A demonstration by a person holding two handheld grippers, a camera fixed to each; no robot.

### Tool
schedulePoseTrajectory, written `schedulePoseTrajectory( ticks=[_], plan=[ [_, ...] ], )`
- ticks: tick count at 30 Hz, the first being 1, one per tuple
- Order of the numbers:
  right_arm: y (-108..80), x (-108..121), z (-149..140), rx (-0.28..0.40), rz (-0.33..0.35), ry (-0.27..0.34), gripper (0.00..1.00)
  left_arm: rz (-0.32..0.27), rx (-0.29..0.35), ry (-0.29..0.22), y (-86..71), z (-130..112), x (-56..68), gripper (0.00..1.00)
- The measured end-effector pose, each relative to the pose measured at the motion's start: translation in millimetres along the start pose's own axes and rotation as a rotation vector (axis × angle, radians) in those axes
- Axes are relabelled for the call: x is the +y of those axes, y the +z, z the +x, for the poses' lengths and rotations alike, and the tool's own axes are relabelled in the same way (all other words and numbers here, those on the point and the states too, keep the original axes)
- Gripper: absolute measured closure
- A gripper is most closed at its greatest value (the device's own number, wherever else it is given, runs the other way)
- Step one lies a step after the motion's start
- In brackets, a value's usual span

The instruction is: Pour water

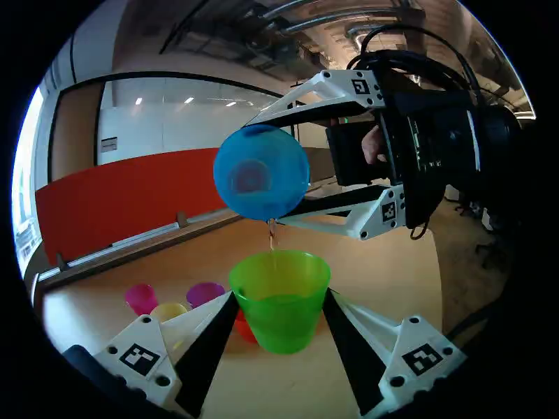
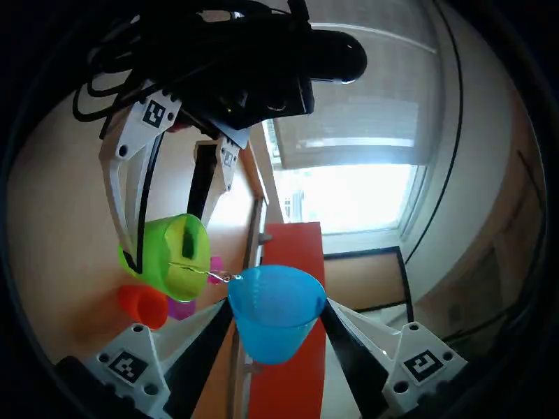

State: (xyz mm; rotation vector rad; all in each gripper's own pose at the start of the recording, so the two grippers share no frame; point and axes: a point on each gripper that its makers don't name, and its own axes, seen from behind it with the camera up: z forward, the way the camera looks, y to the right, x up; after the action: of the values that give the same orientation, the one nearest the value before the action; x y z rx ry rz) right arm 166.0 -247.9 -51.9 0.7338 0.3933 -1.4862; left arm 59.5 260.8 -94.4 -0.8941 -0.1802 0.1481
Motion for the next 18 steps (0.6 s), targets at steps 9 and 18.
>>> schedulePoseTrajectory(
  ticks=[9,18],
  plan=[
    [0.2,1.4,1.2,0.001,-0.007,-0.027,0.09,0.0,-0.001,0.001,1.1,-0.4,0.8,0.17],
    [0.0,3.3,1.8,0.003,-0.013,-0.06,0.08,0.003,-0.002,-0.003,1.1,-1.0,-0.6,0.16]
  ],
)
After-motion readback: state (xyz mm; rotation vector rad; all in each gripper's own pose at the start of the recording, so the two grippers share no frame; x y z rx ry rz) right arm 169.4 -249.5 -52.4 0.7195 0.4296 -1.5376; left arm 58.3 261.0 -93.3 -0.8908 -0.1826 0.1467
